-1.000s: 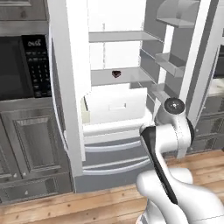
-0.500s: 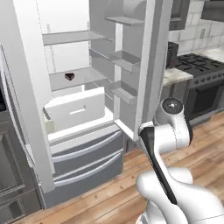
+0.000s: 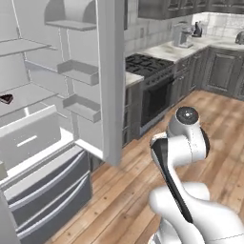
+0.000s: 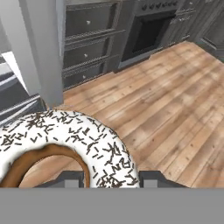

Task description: Take the donut and cake from the fridge and place them on the empty tray on the dining counter.

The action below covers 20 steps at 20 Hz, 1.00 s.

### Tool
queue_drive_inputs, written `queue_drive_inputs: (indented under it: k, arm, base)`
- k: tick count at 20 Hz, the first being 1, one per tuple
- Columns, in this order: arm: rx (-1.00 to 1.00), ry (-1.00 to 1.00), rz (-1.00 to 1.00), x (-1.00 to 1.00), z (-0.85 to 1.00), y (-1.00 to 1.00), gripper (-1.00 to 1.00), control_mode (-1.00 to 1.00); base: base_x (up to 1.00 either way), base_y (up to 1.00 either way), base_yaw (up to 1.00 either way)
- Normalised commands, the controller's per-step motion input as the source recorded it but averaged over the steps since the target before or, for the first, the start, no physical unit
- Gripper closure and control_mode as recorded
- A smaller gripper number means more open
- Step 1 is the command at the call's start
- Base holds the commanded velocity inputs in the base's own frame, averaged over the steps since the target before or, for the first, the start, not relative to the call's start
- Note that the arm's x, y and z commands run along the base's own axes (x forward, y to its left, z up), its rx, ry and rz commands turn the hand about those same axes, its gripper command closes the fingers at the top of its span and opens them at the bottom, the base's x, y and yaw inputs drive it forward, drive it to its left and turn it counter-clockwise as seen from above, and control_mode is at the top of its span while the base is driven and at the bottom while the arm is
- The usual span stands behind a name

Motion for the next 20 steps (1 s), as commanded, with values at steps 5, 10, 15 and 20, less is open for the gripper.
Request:
queue_drive_inputs:
  k: [5,10,15,20]
  arm:
    - [0.00,0.00,0.00,0.00,0.00,0.00,1.00,1.00]
    - [0.00,0.00,0.00,0.00,0.00,0.00,1.00,1.00]
    - [0.00,0.00,0.00,0.00,0.00,0.00,1.00,1.00]
    - [0.00,0.00,0.00,0.00,0.00,0.00,1.00,1.00]
  base:
    - [-0.19,0.00,-0.59]
    - [-0.14,0.00,-0.51]
    - [-0.11,0.00,-0.50]
    - [-0.08,0.00,-0.49]
